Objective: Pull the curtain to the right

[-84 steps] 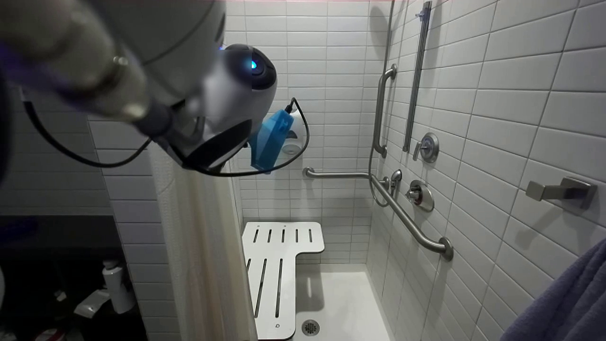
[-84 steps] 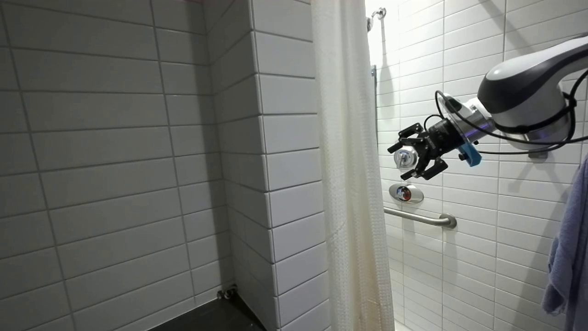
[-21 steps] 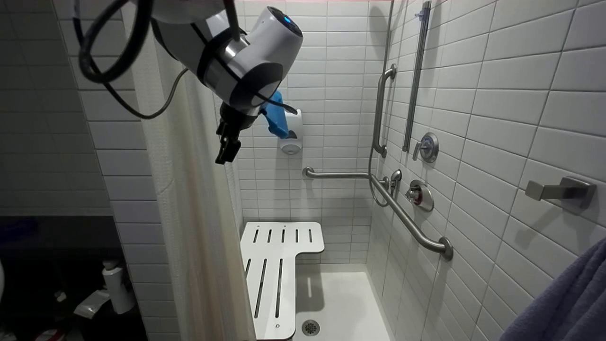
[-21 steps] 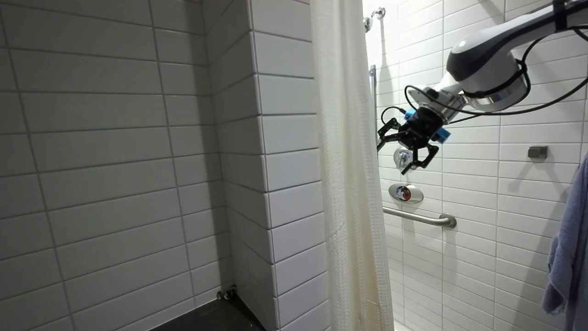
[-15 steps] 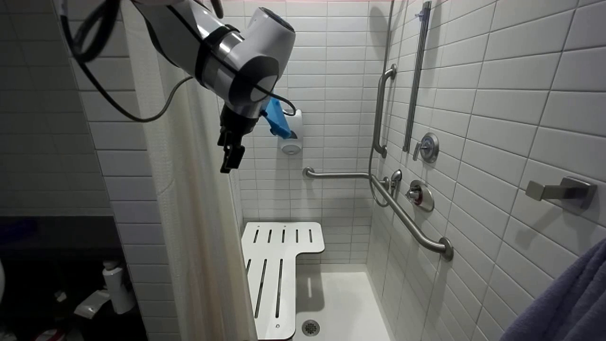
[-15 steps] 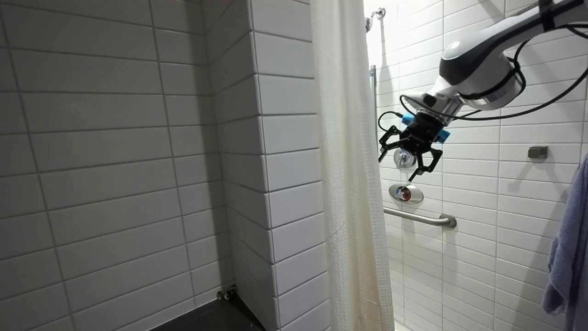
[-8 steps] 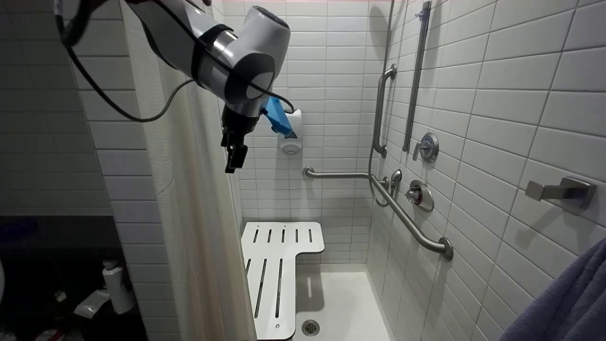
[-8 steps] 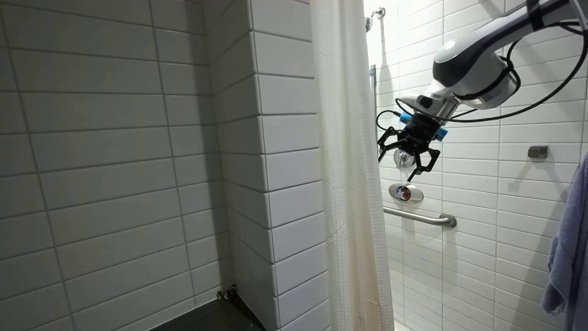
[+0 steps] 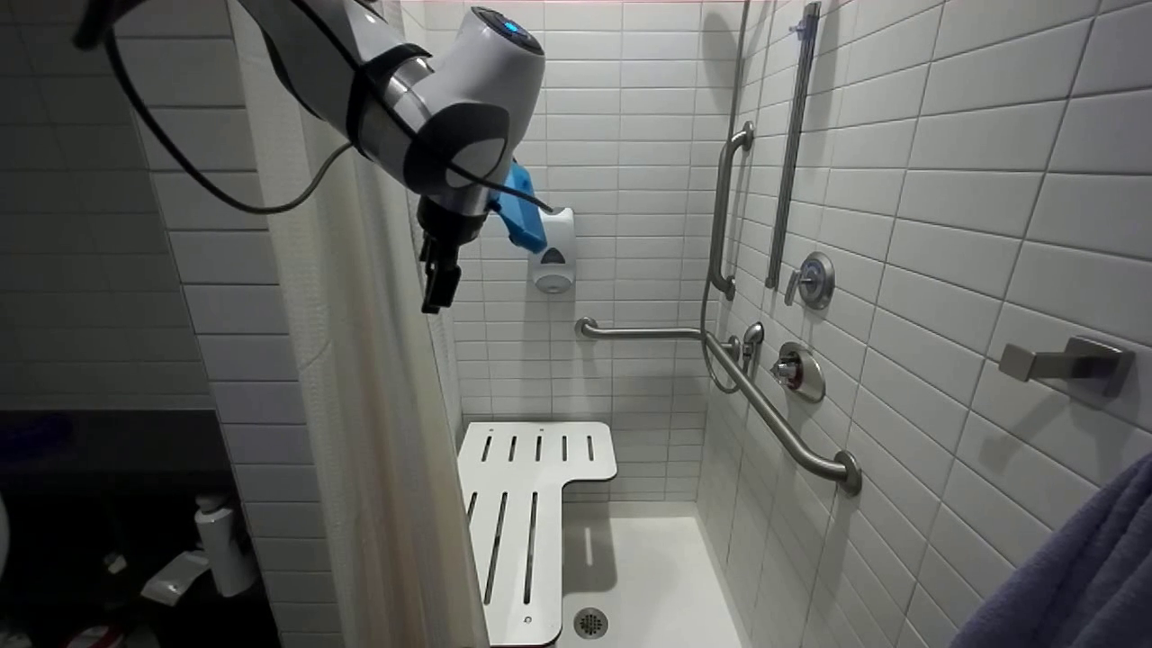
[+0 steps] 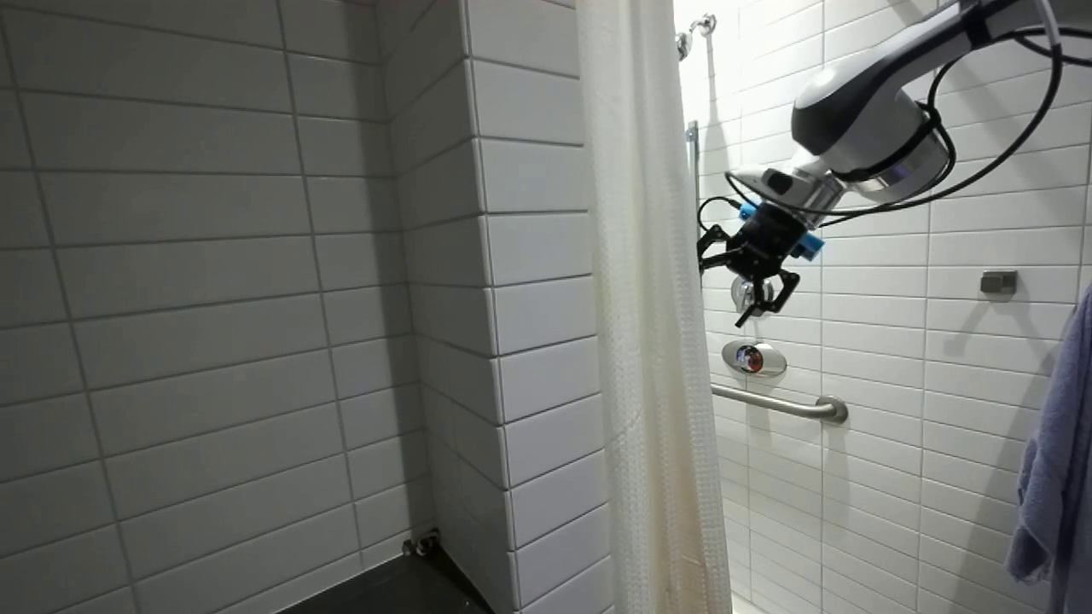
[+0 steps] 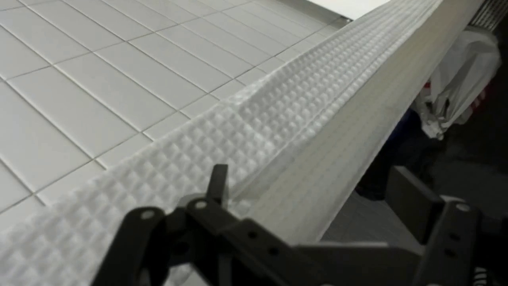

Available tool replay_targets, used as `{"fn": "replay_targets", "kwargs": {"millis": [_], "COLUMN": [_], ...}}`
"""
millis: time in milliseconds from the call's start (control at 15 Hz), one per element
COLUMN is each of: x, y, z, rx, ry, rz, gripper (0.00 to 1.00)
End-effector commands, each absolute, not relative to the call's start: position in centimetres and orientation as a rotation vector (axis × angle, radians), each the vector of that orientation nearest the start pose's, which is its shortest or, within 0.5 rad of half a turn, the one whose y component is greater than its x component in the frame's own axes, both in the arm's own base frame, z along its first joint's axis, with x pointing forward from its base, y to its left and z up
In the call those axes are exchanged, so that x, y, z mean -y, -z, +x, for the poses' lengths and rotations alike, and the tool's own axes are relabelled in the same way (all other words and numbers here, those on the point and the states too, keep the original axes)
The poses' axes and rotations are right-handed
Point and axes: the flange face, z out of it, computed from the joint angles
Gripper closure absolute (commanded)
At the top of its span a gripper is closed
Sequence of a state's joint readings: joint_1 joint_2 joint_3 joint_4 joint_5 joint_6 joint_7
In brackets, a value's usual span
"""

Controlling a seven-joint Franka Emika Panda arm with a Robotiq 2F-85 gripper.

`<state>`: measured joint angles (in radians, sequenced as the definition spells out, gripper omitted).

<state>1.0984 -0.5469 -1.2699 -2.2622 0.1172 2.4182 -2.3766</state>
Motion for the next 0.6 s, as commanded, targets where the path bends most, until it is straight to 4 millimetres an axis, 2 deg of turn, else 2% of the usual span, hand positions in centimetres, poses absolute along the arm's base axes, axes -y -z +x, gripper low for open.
{"fn": "replay_targets", "kwargs": {"millis": [0,533], "x": [12.2,11.2], "y": [-46.2,-47.0], "z": [50.8,51.6], "rx": [-2.388,-2.11], "ry": [-1.276,-1.814], "rz": [1.527,1.698], "gripper": [0.0,0.0]}}
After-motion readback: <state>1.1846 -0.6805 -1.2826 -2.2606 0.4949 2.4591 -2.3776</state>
